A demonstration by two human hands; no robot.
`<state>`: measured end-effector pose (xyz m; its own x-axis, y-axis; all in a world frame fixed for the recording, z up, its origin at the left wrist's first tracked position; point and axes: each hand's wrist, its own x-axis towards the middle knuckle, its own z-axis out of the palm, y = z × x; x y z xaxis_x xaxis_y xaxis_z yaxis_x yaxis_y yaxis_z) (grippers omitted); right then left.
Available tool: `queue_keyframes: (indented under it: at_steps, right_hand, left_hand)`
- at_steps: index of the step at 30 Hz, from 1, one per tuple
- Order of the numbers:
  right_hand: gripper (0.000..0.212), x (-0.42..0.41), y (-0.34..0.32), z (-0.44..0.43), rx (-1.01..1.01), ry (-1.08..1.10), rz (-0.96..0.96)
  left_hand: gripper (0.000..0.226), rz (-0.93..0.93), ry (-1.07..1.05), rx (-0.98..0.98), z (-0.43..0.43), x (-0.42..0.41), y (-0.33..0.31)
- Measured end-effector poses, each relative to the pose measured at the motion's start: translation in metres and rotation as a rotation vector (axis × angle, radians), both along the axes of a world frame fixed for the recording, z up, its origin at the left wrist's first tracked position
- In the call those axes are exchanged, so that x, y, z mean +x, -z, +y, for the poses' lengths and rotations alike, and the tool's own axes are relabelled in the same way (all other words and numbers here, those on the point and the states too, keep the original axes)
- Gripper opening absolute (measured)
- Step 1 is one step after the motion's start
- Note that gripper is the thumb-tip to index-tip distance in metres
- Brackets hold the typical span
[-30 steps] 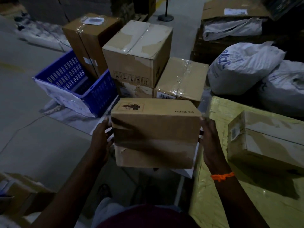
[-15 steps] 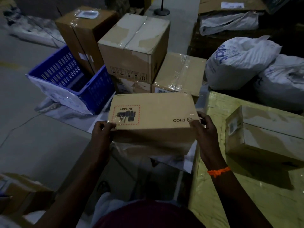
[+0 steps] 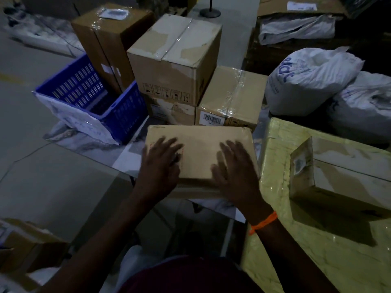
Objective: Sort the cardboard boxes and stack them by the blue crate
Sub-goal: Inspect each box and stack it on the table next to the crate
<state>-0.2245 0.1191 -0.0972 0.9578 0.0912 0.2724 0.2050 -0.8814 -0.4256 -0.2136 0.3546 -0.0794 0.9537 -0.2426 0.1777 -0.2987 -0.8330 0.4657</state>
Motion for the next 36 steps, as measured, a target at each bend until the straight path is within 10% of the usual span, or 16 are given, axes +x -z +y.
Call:
queue_keyframes:
  at_steps: [7,36]
  right_hand:
    - [0.063,0.026,0.002,0.026,-0.288,-0.174,0.141]
    - [0.086,0.027,0.010,-0.023,-0.296,0.007,0.217]
  left_hand:
    - [0.066,0.075,0.181,0.328,-0.029,0.023,0.019]
    - [0.087,0.157,0.048,0.357,0.007,0.028,0.018]
